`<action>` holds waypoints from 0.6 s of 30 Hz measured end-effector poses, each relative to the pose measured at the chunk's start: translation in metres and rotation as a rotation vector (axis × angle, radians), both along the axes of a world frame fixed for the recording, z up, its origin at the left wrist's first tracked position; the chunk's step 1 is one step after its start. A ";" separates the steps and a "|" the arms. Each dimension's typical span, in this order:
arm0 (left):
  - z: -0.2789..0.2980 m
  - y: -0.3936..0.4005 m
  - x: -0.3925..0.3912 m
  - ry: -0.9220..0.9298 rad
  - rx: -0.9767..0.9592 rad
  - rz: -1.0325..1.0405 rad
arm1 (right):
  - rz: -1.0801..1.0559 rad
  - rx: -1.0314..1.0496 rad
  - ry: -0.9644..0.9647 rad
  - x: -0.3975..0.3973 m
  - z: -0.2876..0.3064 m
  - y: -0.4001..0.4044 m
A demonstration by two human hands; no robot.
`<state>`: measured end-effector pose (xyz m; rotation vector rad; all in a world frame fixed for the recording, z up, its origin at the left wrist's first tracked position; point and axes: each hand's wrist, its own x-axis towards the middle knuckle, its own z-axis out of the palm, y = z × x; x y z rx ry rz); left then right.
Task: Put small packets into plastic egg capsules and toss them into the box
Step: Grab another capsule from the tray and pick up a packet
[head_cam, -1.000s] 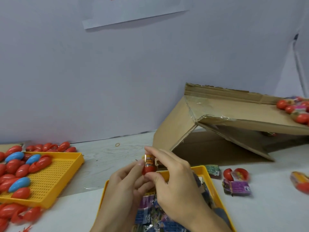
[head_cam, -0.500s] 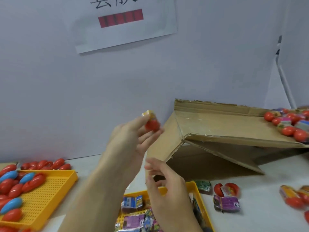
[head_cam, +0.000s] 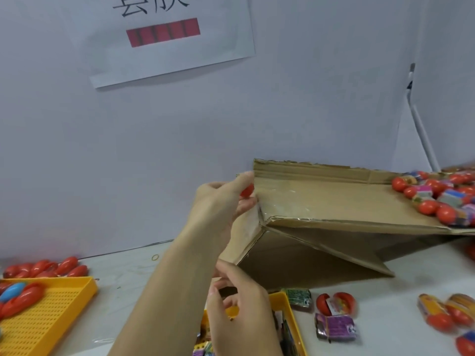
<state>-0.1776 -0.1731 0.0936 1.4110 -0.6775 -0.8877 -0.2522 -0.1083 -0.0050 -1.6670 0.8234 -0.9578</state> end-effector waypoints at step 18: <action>-0.025 0.055 0.053 -0.468 -0.048 0.235 | -0.036 -0.034 -0.003 0.005 -0.006 0.002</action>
